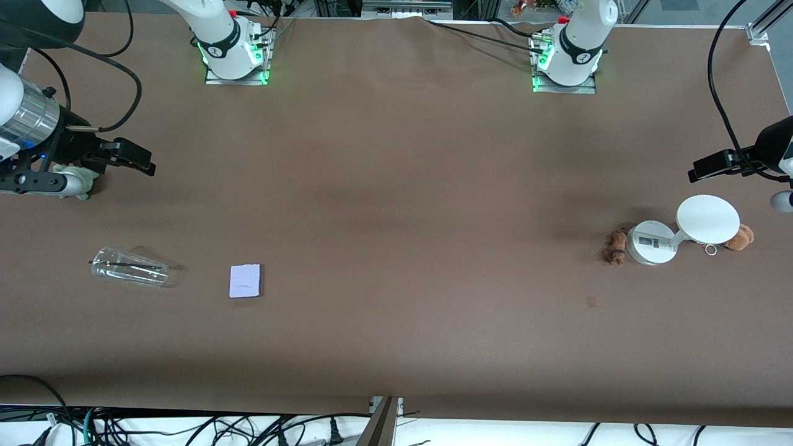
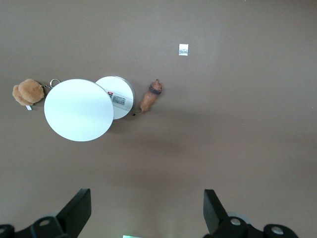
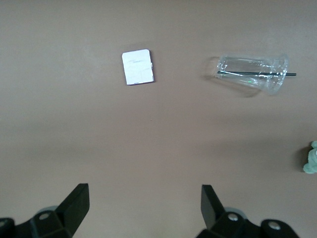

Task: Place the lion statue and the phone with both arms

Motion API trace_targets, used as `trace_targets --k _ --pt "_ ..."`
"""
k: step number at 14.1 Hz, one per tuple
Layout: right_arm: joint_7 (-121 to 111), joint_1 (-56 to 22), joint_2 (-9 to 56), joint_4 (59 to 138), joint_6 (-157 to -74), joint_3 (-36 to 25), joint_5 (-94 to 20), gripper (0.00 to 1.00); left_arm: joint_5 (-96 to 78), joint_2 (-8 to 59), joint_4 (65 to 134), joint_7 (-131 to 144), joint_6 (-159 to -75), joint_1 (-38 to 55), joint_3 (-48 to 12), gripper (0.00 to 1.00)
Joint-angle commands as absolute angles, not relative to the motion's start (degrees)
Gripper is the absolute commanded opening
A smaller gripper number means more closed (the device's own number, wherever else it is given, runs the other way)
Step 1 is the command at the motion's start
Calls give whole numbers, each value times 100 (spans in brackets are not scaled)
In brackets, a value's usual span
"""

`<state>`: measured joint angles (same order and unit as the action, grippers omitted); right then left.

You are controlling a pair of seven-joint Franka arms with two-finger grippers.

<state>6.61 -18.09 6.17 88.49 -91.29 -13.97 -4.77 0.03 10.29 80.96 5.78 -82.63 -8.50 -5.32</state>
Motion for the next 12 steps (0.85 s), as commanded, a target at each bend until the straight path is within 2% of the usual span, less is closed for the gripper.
trace_targets --k 1,12 --pt "563 -1828 422 9009 -9105 -1345 -334 100 -62 1090 7963 536 -8244 -844 -510 100" --pt "229 -1819 457 8983 -9105 -1371 -177 100 -70 1090 7963 527 -8244 -870 -510 100"
